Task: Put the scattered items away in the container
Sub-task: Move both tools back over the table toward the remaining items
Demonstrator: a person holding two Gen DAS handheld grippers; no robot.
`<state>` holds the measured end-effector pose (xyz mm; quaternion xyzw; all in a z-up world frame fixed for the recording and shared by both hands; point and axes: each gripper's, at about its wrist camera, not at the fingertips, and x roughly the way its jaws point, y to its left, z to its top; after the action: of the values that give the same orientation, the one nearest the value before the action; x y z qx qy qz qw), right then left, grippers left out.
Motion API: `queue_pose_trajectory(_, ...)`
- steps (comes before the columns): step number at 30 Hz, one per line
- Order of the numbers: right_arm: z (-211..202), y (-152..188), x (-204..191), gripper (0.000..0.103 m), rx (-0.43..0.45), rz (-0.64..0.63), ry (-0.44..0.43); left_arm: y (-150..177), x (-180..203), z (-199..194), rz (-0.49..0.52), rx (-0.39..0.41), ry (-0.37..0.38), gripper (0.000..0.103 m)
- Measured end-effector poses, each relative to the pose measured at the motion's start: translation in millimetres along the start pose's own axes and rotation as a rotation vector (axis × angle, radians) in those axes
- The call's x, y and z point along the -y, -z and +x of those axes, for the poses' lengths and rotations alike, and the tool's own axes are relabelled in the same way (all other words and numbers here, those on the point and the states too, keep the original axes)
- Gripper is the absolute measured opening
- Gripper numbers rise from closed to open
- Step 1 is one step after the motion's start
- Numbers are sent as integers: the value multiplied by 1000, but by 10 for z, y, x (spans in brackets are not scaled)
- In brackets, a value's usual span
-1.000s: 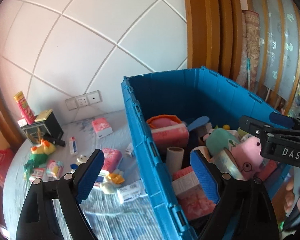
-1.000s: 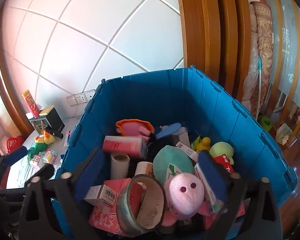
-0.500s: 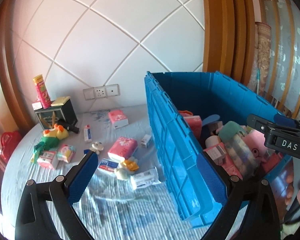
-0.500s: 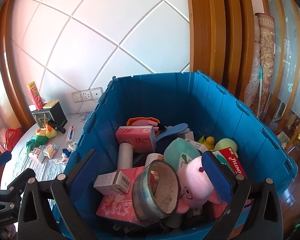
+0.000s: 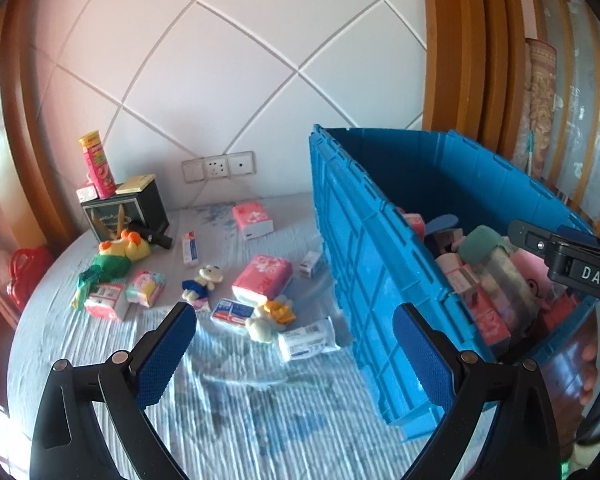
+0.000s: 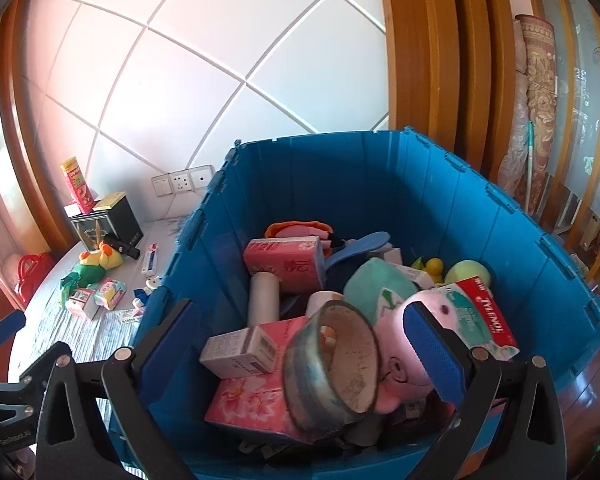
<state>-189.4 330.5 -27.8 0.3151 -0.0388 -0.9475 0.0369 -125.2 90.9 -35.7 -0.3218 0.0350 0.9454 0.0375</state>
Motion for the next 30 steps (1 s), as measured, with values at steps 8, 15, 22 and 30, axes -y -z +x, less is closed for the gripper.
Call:
queue_pose_trajectory(8,-70,-69,-708,103,55,-52,-44,118,-761,223,-53,-42,-31,100)
queue_pose_trajectory(15,60,-134,-1796,103,125,-71,-116,231,-2064,549,-85,-110,-92,100)
queue_pose_trajectory(22,993,198,-2748,103,-43,-60,-189,381,-3329,977,-76,-204,-155,100)
queue_pose_trajectory(30,1955,757,-2801,103,-294,-8,-48,730,-4081,1646,-111,-326,-152,100)
